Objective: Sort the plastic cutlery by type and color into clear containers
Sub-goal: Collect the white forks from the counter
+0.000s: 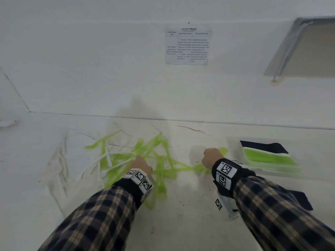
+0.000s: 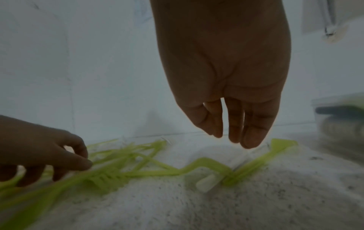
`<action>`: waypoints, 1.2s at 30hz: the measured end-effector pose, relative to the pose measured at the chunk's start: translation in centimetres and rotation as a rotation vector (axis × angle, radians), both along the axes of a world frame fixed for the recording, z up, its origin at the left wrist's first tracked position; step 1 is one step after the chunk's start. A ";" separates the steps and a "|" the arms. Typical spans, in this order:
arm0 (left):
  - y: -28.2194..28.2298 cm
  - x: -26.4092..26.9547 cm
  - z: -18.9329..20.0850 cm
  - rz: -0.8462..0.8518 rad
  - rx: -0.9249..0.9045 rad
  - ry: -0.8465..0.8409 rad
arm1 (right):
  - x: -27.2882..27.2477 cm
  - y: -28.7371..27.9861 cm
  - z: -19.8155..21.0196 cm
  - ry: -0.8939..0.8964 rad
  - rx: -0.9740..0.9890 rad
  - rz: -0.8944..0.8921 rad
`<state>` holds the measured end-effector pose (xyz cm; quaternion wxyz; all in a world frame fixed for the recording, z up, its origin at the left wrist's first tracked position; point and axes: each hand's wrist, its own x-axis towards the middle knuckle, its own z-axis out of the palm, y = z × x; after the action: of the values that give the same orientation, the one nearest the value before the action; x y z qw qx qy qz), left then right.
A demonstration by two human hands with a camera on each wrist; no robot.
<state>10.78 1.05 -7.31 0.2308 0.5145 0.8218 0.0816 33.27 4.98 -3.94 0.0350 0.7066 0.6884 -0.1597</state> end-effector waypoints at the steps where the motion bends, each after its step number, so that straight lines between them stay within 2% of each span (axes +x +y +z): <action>1: 0.1 -0.2 0.0 0.004 0.012 -0.024 | -0.2 0.3 -0.3 -0.019 0.002 -0.015; 4: 0.4 -0.7 -0.1 0.061 0.068 -0.130 | -0.6 1.0 -1.0 -0.076 -0.004 -0.052; 8: 0.4 -1.8 -0.4 0.089 0.272 -0.277 | -1.0 2.0 -1.6 -0.108 0.014 -0.063; 11: -0.1 -2.8 -0.6 0.063 0.432 -0.348 | -1.5 2.4 -1.5 -0.103 0.045 -0.117; 14: -0.6 -4.0 0.2 0.122 0.549 -0.480 | -2.0 2.3 -1.4 -0.073 0.069 -0.197; 17: -0.9 -5.6 1.2 0.150 0.621 -0.417 | -2.4 2.4 -1.5 0.003 0.056 -0.292; 19: -1.1 -7.3 1.7 0.142 0.593 -0.320 | -2.9 2.4 -1.6 0.091 0.074 -0.347; 22: -1.5 -9.9 1.7 0.075 0.428 -0.140 | -3.6 2.4 -1.4 0.172 0.148 -0.364; 26: -2.2 -12.0 1.4 -0.045 0.298 -0.016 | -3.9 2.5 -0.6 0.277 0.256 -0.360; 29: -2.2 -12.1 1.1 -0.153 0.225 0.007 | -4.4 2.4 -0.4 0.405 0.387 -0.331; 33: -2.5 -11.1 1.1 -0.313 0.239 0.049 | -5.8 1.6 0.0 0.604 0.547 -0.313; 36: -2.5 -10.6 1.1 -0.293 0.241 0.000 | -6.9 1.0 0.0 0.718 0.528 -0.277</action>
<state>0.18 -1.48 -6.24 0.1769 0.6525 0.7224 0.1452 26.38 5.97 -3.92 -0.4080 0.6768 0.5731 -0.2168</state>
